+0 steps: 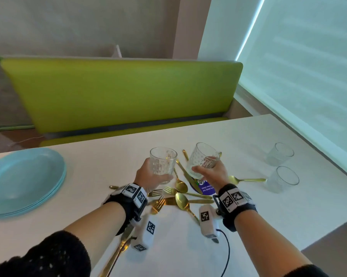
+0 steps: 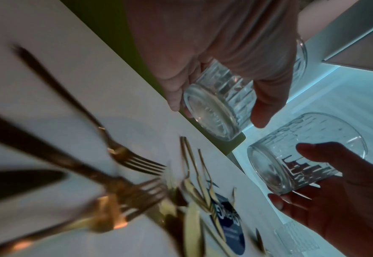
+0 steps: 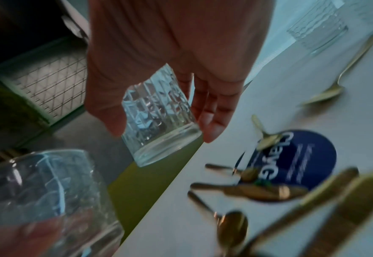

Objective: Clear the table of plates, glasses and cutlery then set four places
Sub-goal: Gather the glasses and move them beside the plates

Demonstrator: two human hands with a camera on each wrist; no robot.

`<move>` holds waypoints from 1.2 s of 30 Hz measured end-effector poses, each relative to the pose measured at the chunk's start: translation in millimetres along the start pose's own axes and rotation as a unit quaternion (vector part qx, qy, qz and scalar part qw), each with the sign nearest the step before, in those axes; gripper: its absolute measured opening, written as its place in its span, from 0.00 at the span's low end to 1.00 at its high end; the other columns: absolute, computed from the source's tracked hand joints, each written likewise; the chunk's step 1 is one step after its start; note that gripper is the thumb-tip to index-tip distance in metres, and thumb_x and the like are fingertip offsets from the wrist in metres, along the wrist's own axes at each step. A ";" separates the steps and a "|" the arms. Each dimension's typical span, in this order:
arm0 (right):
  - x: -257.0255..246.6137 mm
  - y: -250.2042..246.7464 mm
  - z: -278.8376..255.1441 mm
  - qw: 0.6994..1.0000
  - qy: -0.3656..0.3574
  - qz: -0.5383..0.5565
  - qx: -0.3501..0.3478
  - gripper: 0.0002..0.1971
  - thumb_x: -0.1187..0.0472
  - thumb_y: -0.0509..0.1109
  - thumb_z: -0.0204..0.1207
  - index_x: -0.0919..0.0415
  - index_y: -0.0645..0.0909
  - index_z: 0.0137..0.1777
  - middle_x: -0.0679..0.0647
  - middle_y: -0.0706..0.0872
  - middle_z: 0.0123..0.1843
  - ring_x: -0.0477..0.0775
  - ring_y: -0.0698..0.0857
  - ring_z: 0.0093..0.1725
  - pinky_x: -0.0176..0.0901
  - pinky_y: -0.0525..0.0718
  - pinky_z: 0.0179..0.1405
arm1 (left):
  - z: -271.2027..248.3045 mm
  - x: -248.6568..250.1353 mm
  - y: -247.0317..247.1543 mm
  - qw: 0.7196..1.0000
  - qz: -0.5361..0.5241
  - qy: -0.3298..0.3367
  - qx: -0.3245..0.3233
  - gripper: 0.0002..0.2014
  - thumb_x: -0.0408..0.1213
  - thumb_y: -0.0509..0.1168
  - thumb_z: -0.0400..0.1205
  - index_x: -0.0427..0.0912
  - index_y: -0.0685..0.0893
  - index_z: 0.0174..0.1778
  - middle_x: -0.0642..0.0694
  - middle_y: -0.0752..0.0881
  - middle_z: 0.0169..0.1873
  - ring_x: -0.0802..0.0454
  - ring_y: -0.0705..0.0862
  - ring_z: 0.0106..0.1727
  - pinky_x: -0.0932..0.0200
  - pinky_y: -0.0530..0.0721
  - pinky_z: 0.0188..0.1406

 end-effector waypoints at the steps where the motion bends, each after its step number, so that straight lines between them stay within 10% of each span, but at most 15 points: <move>1: -1.2 14.5 -15.1 1.000 -0.001 -0.008 -0.005 0.42 0.40 0.82 0.37 0.52 0.78 0.56 0.53 0.89 0.52 0.54 0.88 0.52 0.57 0.88 0.53 | -12.1 -8.7 -12.9 1.000 -0.003 -0.003 0.007 0.42 0.51 0.80 0.57 0.45 0.73 0.67 0.47 0.83 0.62 0.45 0.82 0.63 0.52 0.80 0.58; 18: -25.0 263.3 -219.3 0.976 -0.010 -0.145 -0.161 0.41 0.49 0.83 0.58 0.59 0.71 0.69 0.55 0.80 0.65 0.56 0.78 0.66 0.41 0.77 0.62 | -162.3 -192.4 -239.9 0.981 0.011 -0.111 0.160 0.41 0.37 0.82 0.63 0.42 0.74 0.72 0.41 0.81 0.68 0.43 0.79 0.69 0.57 0.74 0.65; 36: -48.8 360.2 -246.4 0.970 -0.058 -0.163 -0.173 0.39 0.53 0.82 0.60 0.58 0.70 0.70 0.55 0.80 0.67 0.54 0.78 0.67 0.39 0.77 0.62 | -155.3 -247.7 -290.6 0.972 0.019 -0.133 0.194 0.41 0.45 0.78 0.56 0.44 0.75 0.68 0.43 0.82 0.64 0.41 0.80 0.67 0.49 0.77 0.69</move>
Point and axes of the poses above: each hand's wrist, its own z-axis towards the middle knuckle, its own y-axis out of the palm, x = y × z, the point moved 2 cm from there along z, towards the middle knuckle
